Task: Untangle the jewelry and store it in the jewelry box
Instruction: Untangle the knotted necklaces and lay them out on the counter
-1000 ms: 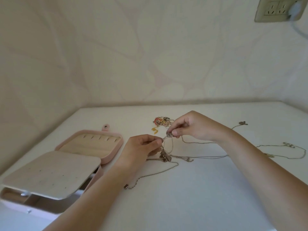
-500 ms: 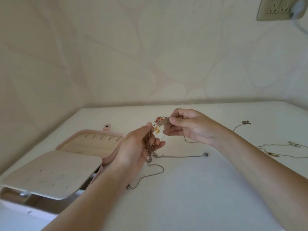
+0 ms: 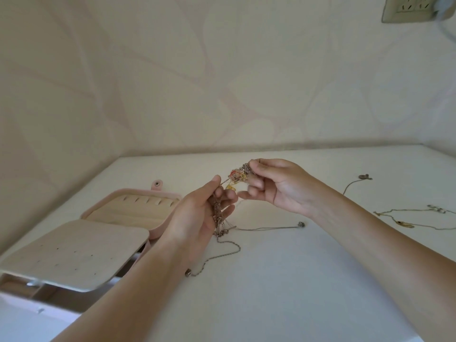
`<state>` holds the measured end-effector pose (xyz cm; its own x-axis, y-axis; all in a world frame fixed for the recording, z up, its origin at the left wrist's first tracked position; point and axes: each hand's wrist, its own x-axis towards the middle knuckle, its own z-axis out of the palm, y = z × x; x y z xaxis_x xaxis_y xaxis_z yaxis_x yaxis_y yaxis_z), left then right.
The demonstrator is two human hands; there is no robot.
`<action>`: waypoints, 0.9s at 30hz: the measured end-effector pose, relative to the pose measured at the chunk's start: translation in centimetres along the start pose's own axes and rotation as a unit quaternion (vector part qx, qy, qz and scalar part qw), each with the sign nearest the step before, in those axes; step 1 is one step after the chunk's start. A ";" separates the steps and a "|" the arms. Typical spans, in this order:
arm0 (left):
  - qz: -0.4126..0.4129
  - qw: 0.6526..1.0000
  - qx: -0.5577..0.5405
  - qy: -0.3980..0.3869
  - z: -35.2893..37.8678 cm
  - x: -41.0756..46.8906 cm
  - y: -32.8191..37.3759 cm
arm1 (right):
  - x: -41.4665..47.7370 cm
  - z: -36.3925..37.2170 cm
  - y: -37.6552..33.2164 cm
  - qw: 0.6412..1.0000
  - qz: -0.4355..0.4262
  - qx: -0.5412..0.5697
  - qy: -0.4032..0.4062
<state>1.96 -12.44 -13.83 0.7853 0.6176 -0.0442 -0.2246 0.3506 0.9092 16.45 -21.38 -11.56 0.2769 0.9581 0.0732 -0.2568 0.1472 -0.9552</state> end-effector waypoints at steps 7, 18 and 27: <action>0.036 0.987 -0.158 0.005 0.1 -0.5 1.2 | -0.9 -1.9 -1.8 0.909 -0.044 -0.410 0.058; 0.042 0.992 -0.120 0.014 0.7 -0.7 0.5 | -1.4 -1.4 -2.5 0.998 0.061 0.001 0.005; -0.014 0.994 -0.097 -0.048 0.6 -1.4 2.0 | -2.1 -1.6 -3.1 0.995 -0.003 -0.065 -0.069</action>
<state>0.76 -13.08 -11.68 0.8421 0.5390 -0.0205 -0.3010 0.5012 0.8113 18.17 -24.20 -9.21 0.1458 0.9834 0.1084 -0.1302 0.1277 -0.9832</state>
